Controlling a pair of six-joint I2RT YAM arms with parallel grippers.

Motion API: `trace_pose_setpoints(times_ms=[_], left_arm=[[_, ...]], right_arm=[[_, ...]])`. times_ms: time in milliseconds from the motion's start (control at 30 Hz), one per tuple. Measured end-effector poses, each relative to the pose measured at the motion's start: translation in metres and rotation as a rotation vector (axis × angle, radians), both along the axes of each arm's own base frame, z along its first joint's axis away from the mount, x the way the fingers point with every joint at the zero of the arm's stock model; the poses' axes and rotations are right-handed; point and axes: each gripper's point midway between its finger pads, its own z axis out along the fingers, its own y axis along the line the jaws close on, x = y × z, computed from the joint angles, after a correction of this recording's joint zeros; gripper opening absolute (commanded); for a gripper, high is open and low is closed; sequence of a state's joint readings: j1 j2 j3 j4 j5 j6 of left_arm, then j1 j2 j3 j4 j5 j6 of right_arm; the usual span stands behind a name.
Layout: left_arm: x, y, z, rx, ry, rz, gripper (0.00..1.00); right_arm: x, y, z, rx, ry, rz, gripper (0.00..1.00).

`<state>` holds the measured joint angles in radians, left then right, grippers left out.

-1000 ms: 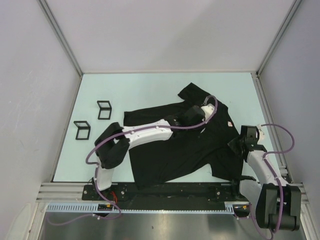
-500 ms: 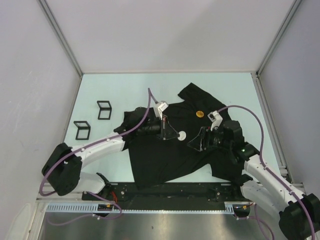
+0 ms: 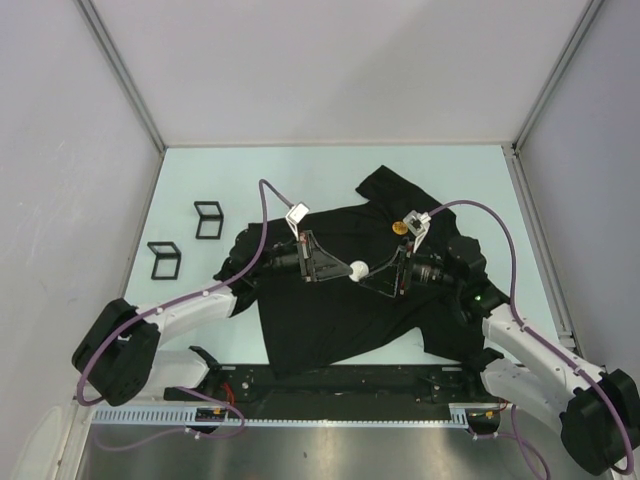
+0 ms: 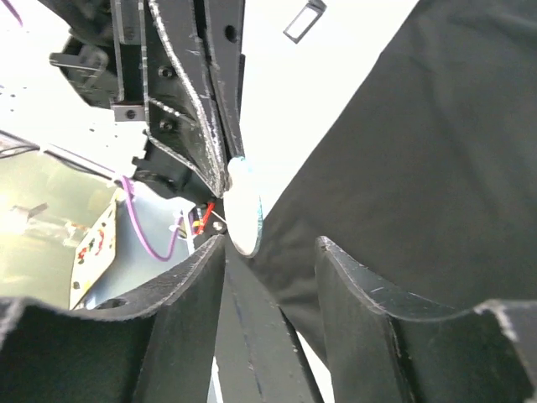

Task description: Remove the brooch from the garment

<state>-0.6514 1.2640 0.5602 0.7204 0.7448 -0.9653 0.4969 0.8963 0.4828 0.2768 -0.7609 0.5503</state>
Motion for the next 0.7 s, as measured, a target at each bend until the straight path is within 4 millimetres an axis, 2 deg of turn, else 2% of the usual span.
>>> trace_pose_setpoints(times_ms=[200,367,433,533,700], left_arm=[[-0.005,0.002,0.016,-0.069,-0.005,-0.025,0.0],[-0.007,0.003,0.022,-0.095,-0.004,-0.038,0.0],[-0.007,0.003,0.022,-0.099,-0.005,-0.04,0.0],[-0.008,0.003,0.024,-0.105,-0.007,-0.045,0.0],[-0.009,0.003,0.023,-0.105,-0.008,-0.05,0.0]], right_arm=[[-0.003,0.005,0.016,0.054,-0.03,0.025,0.41],[-0.006,0.007,0.025,0.083,-0.041,0.043,0.38],[-0.007,0.007,0.026,0.089,-0.041,0.047,0.38],[-0.008,0.008,0.028,0.096,-0.044,0.051,0.45],[-0.01,0.007,0.033,0.105,-0.058,0.052,0.46]])
